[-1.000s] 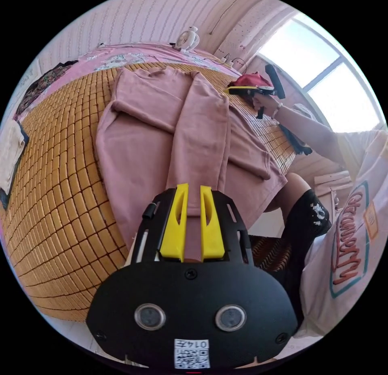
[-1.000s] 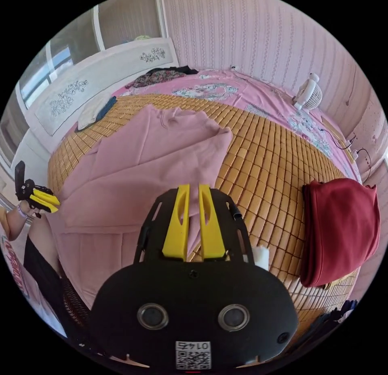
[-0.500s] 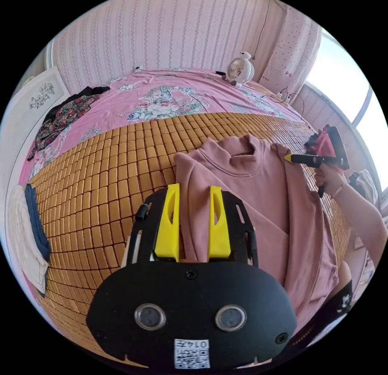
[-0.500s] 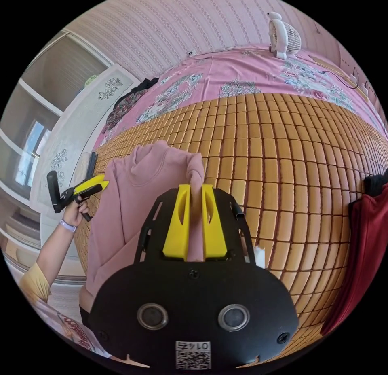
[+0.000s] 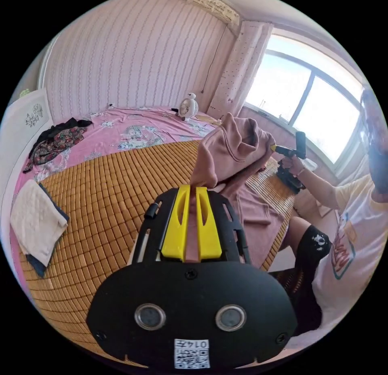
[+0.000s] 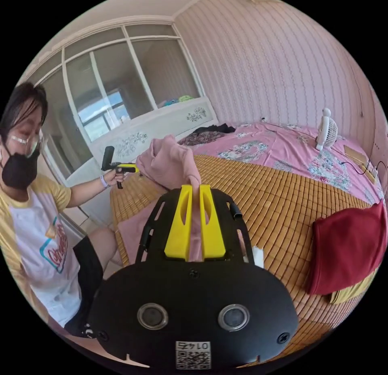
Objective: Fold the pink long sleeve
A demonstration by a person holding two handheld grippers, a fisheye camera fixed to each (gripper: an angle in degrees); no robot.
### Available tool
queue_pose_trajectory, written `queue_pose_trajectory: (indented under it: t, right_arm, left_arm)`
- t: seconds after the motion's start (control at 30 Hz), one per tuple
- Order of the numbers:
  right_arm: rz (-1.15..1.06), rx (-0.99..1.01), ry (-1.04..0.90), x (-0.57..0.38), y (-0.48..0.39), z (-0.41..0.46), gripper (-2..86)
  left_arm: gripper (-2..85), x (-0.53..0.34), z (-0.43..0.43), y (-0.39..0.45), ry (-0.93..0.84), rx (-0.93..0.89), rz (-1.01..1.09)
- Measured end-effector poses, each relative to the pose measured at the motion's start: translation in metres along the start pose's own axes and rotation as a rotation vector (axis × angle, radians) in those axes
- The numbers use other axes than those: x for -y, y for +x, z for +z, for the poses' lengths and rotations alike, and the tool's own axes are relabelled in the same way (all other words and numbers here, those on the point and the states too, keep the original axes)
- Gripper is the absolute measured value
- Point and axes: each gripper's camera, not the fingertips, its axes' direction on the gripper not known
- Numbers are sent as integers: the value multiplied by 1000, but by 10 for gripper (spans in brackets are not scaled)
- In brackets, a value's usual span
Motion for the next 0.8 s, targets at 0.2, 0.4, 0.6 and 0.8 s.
queue_pose_trajectory:
  t: [0.2,0.4,0.6,0.8]
  right_arm:
    - [126,-227,-372,-146,-114,5,77]
    - [388,-222,-311,-211,-181,-30,79]
    - [286,-465,-311,-227,-256,-50,58]
    - [242,-691,-197,-254,-316,-62,9]
  left_arm:
    - [51,-197,-31,56,-216,22,-281]
    - [37,-260,-86,114,-132,42,-378]
    - [0,-265,-111,211,24,104,-219]
    - [-1,-263,-94,317,38,92,49]
